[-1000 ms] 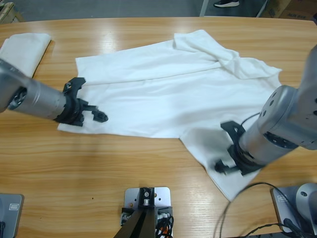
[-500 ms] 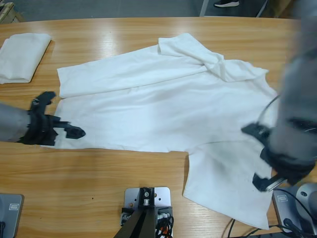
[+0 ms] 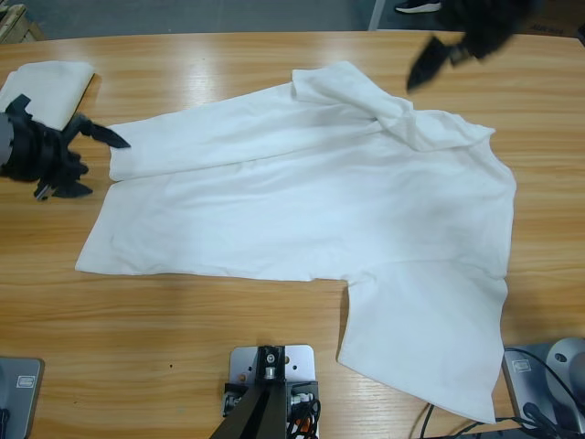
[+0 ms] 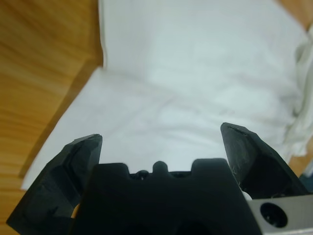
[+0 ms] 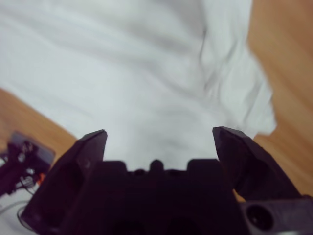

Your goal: Fold clothes

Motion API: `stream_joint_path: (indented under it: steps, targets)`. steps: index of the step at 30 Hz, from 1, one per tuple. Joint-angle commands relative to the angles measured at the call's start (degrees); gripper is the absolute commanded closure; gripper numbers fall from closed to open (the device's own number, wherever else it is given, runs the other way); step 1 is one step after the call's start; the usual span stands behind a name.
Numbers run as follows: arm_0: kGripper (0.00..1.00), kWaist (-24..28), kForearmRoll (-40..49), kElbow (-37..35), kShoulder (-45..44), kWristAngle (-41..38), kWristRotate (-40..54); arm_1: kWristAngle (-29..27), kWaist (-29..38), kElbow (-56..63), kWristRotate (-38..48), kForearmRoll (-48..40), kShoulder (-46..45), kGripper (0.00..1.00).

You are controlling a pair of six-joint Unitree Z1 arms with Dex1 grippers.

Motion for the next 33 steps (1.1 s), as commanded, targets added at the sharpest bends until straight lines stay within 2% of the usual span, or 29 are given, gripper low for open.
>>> stream_joint_path:
  steps: [1, 3, 7, 13, 15, 19, 22, 29, 33]
  targets:
    - [0.05, 1.95, 3.06, -4.5, 6.74, 0.62, -4.47, 8.28, -6.92, -18.6, -1.34, 5.37, 22.78, 0.145]
    - [0.05, 1.95, 3.06, -4.02, 8.09, 0.62, -5.48, 9.56, -8.24, -22.64, -1.21, 6.73, 26.5, 0.155]
    - [0.05, 1.93, 2.34, -5.02, 9.94, 0.64, -5.48, 15.83, -11.77, -29.34, -3.09, 8.03, 32.3, 0.197]
    - [0.05, 1.33, 2.11, -5.11, 11.24, 0.71, -4.57, 20.11, -12.44, -30.69, -10.97, 8.38, 35.08, 0.197]
    - [0.05, 1.33, 1.06, -4.58, 11.7, 0.71, -4.5, 19.6, -12.74, -30.45, -14.66, 8.54, 35.87, 0.197]
    - [0.05, 1.12, -1.53, -4.53, 12.93, 0.64, -4.04, 14.69, -13.8, -30.27, -19.55, 8.49, 36.65, 0.196]
    - [0.05, 0.74, -2.99, -4.53, 13.68, 0.53, -3.96, 12.58, -15.08, -30.08, -21.08, 8.63, 37.54, 0.193]
    - [0.05, 0.28, -4.43, -4.27, 15.32, 0.53, -3.85, 14.59, -15.76, -29.78, -21.36, 9.98, 39.53, 0.197]
    - [0.05, 0.24, -4.71, -4.27, 16.0, 0.53, -3.78, 16.15, -15.04, -29.85, -21.69, 10.7, 40.0, 0.249]
